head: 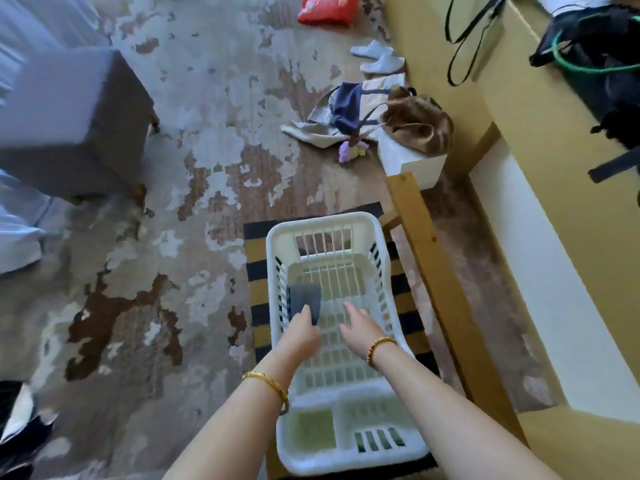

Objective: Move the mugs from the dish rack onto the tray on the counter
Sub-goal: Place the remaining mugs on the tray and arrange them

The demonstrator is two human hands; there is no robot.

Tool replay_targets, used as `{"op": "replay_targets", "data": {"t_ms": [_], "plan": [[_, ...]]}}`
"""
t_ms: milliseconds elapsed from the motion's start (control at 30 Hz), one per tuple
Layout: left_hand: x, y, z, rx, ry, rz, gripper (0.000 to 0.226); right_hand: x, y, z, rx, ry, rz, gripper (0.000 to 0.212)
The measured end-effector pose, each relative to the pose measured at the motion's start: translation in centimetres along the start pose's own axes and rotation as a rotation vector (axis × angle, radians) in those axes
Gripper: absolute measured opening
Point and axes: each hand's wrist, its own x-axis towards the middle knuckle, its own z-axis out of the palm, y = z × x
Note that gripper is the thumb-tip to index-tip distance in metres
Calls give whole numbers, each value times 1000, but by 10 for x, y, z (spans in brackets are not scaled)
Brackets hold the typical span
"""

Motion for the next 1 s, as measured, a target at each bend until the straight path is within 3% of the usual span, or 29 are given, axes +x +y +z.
{"op": "replay_targets", "data": {"t_ms": [267, 500, 600, 700, 833, 1000], "plan": [[40, -14, 10, -262, 55, -133, 66, 86, -15, 9, -96, -51, -125, 60], [36, -17, 24, -370, 83, -142, 72, 101, -18, 20, 58, -78, -92, 22], [25, -10, 22, -532, 69, -105, 63, 83, 3, 14, 163, 5, -75, 23], [5, 6, 17, -687, 74, -32, 53, 52, 17, -4, 333, 80, -22, 26], [-27, 30, 4, -718, 65, 0, 49, 2, 12, -33, 704, 135, 46, 26], [-76, 62, -21, -835, -64, 82, 43, -79, -10, -58, 1235, 279, 42, 22]]}}
